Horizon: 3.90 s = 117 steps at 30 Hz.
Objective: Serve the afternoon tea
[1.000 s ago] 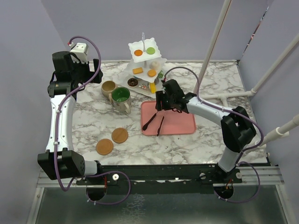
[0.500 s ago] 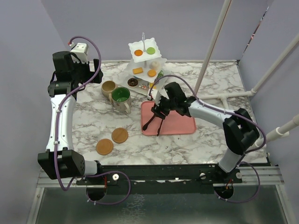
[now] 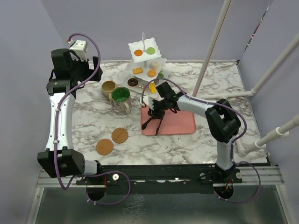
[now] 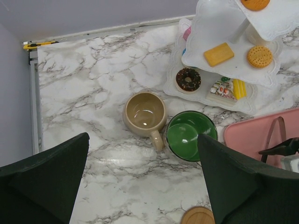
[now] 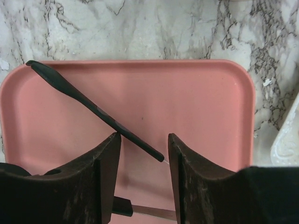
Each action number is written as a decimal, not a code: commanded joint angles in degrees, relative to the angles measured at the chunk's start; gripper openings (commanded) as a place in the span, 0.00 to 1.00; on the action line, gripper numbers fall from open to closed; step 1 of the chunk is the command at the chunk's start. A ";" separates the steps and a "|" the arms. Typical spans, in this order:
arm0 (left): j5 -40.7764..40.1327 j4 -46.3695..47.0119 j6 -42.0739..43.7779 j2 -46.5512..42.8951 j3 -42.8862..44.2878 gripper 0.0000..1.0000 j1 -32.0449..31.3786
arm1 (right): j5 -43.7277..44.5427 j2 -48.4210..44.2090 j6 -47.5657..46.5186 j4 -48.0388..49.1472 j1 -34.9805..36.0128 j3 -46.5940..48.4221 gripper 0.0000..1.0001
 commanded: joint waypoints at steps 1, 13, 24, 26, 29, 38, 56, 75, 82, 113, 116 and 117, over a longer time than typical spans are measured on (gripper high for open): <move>0.36 -1.42 -0.25 0.51 2.20 0.99 0.45 | 0.01 2.11 -3.08 -3.19 -0.14 1.18 0.47; 0.58 -1.55 -0.69 1.13 3.20 0.99 0.46 | 14.34 -0.55 4.51 12.46 -0.98 -6.02 0.01; 1.54 -1.55 -0.60 1.37 2.58 0.99 0.45 | 17.90 -6.83 4.34 11.35 -3.90 -12.18 0.19; 1.64 -1.55 -0.52 1.26 2.22 0.99 0.44 | 17.78 -8.42 6.42 11.93 -3.84 -11.68 0.35; 1.93 -1.55 -0.50 1.05 1.72 0.99 0.39 | 16.69 -10.97 13.71 14.21 -3.83 -9.31 0.95; 1.64 -1.53 0.03 0.49 1.16 0.99 0.42 | 38.79 -7.93 48.72 14.12 5.33 -0.34 1.00; 1.32 -1.55 0.43 -0.43 0.81 0.99 0.45 | 54.07 1.99 59.90 35.75 18.22 -6.75 0.99; 0.21 -1.28 0.91 0.26 1.09 0.99 0.45 | 56.59 10.76 67.62 28.92 18.19 -1.29 0.79; 0.76 -0.85 0.63 0.64 0.51 0.99 0.46 | 60.75 3.79 73.17 31.20 18.14 -11.70 0.64; 4.55 -0.08 -0.69 -0.11 -0.53 0.99 0.44 | 70.53 -26.08 83.32 23.00 11.38 -36.86 0.40; 4.59 -0.07 -0.67 -0.45 -0.86 0.99 0.44 | 67.02 -26.91 78.35 25.06 11.63 -34.22 0.52; 4.71 -0.06 -0.70 -0.49 -0.97 0.99 0.46 | 65.31 -27.02 76.99 25.96 11.64 -33.47 0.57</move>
